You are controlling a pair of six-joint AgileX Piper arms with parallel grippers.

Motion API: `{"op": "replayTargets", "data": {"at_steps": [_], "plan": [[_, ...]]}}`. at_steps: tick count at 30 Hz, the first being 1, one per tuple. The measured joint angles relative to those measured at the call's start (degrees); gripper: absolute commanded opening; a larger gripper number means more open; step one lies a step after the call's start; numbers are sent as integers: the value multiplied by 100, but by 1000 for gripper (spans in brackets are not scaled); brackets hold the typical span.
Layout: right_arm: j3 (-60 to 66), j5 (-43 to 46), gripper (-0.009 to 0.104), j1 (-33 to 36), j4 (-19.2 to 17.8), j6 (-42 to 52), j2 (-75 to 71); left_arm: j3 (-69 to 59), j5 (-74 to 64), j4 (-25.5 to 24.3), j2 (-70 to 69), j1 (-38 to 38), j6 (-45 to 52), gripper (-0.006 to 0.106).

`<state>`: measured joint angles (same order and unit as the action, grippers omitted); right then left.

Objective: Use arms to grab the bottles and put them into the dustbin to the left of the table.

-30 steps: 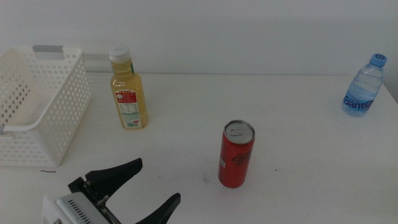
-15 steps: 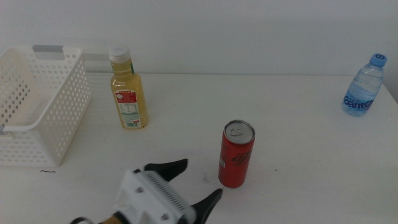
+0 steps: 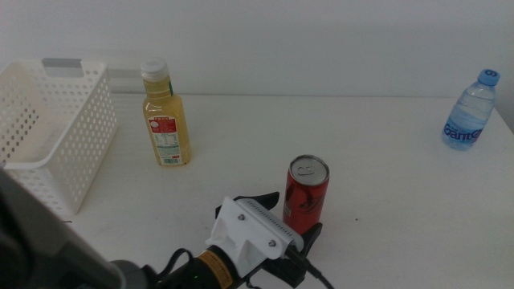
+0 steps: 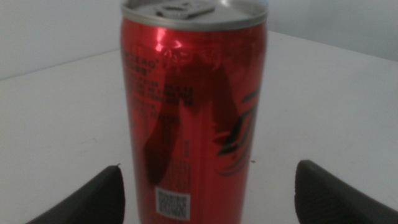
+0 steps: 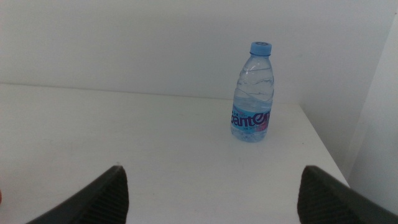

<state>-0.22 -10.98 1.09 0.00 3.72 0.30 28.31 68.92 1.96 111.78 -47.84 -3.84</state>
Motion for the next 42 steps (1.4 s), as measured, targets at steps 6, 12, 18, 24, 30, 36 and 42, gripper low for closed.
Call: {"op": "replayTargets", "data": {"at_steps": [6, 12, 18, 24, 30, 36, 42], "plan": [[0, 0, 91, 0, 0, 0, 0, 474, 22, 26, 494, 0, 0, 94], [0, 0, 91, 0, -31, 0, 0, 729, 24, 69, 710, 0, 187, 94], [0, 0, 91, 0, -31, 0, 0, 956, 36, 86, 732, 0, 227, 94], [0, 0, 91, 0, -31, 0, 0, 1002, 36, 105, 732, 0, 235, 94], [0, 0, 91, 0, -31, 0, 0, 1002, 36, 122, 732, 0, 235, 71], [0, 0, 91, 0, -31, 0, 0, 1002, -2, 132, 703, 54, 249, 28], [0, 0, 91, 0, -31, 0, 0, 934, -1151, 132, -22, 54, 249, 17]]}}
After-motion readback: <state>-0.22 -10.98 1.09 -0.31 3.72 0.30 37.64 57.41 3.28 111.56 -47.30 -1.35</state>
